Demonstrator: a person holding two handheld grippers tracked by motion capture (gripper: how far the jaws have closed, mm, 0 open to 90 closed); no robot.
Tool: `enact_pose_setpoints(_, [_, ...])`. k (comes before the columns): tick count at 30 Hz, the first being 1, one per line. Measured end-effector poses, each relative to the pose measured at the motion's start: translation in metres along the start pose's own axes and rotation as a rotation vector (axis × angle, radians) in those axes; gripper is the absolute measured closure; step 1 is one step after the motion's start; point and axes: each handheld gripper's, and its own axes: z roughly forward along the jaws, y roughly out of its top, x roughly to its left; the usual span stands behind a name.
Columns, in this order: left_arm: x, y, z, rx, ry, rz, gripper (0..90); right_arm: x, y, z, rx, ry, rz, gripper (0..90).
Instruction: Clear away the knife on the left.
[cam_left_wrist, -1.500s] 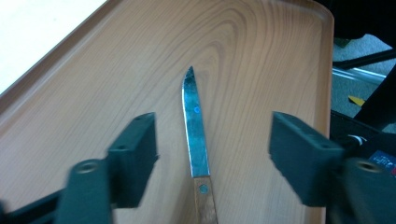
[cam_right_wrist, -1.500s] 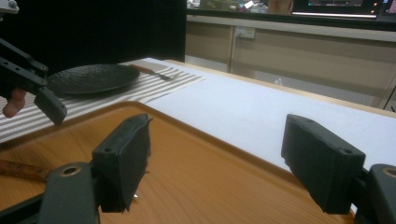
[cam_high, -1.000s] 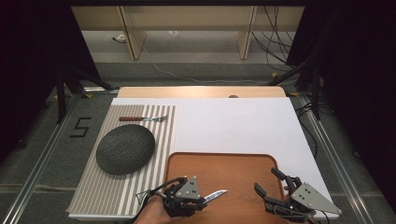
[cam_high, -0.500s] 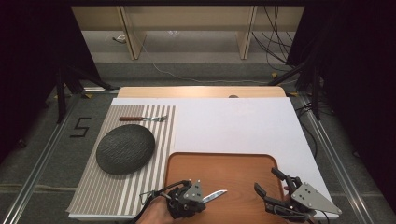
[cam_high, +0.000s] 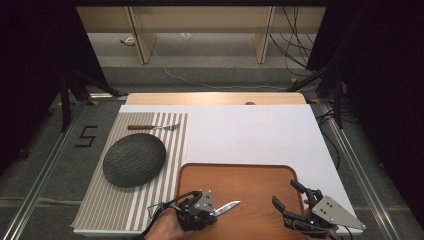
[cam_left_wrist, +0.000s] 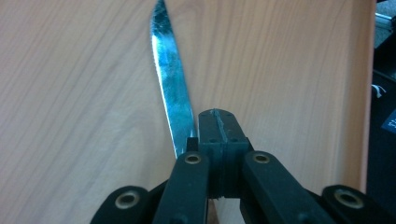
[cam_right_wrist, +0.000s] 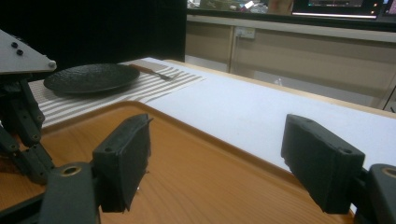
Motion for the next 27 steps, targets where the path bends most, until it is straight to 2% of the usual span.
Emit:
enact_pose_setpoints(13, [0.006,-0.005,-0.002,0.008,0.005,-0.025,89.7,0.0,0.0,0.0,0.0,0.0,0.0,25.1])
enact_pose_setpoints(18, [0.01,-0.008,-0.006,0.017,-0.002,-0.036,89.6,0.0,0.0,0.0,0.0,0.0,0.001,25.2])
enact_pose_setpoints(27, [0.016,-0.015,-0.013,0.026,0.01,-0.059,89.7,0.0,0.0,0.0,0.0,0.0,0.002,25.2])
